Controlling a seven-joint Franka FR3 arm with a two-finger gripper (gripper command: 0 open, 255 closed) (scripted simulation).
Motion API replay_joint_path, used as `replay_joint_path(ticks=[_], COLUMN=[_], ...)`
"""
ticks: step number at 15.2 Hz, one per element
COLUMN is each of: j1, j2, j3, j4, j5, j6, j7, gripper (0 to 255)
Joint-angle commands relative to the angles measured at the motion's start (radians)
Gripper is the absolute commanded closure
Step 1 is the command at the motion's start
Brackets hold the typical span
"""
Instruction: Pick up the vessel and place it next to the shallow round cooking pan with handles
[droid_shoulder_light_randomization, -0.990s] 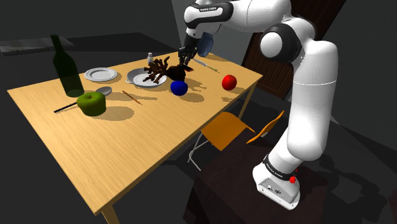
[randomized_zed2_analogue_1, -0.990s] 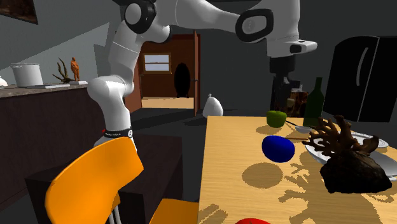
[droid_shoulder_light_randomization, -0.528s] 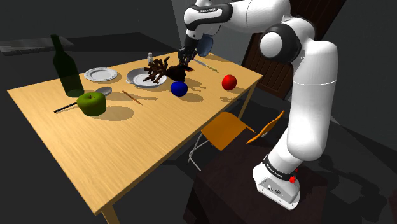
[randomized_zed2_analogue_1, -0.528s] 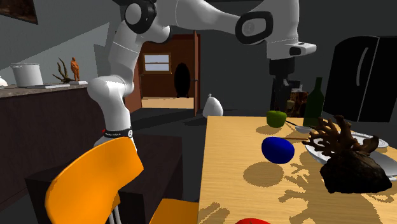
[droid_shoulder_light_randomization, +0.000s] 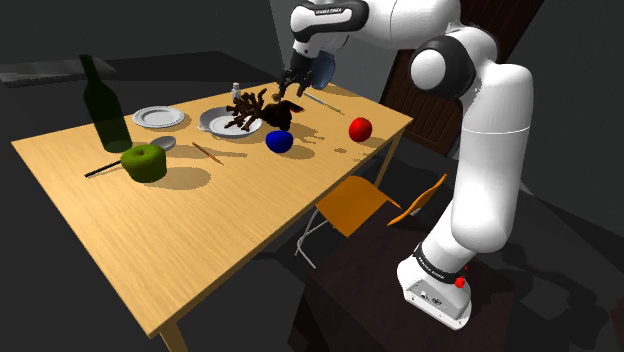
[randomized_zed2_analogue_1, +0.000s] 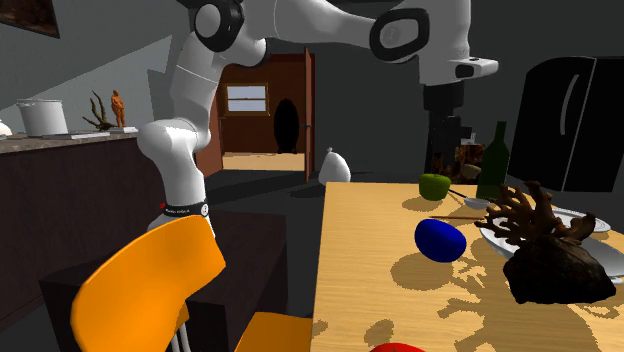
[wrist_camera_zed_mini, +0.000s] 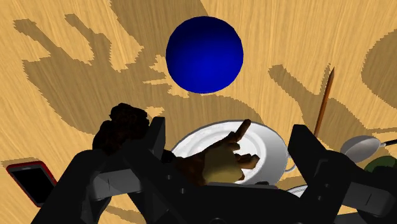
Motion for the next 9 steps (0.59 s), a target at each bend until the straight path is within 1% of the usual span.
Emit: replay_joint_path(ticks=[1,2,9], j1=[-0.006,-0.008,-0.008], j2=[-0.02,-0.026,-0.026], j3=[-0.006,-0.008,-0.008], j4=[0.03,0.046,0.046], j5=[-0.008,-0.011,-0.011], j6=[-0.05,-0.073,-0.073], j7=[0.003,0.006,0.006], gripper=[0,0,0])
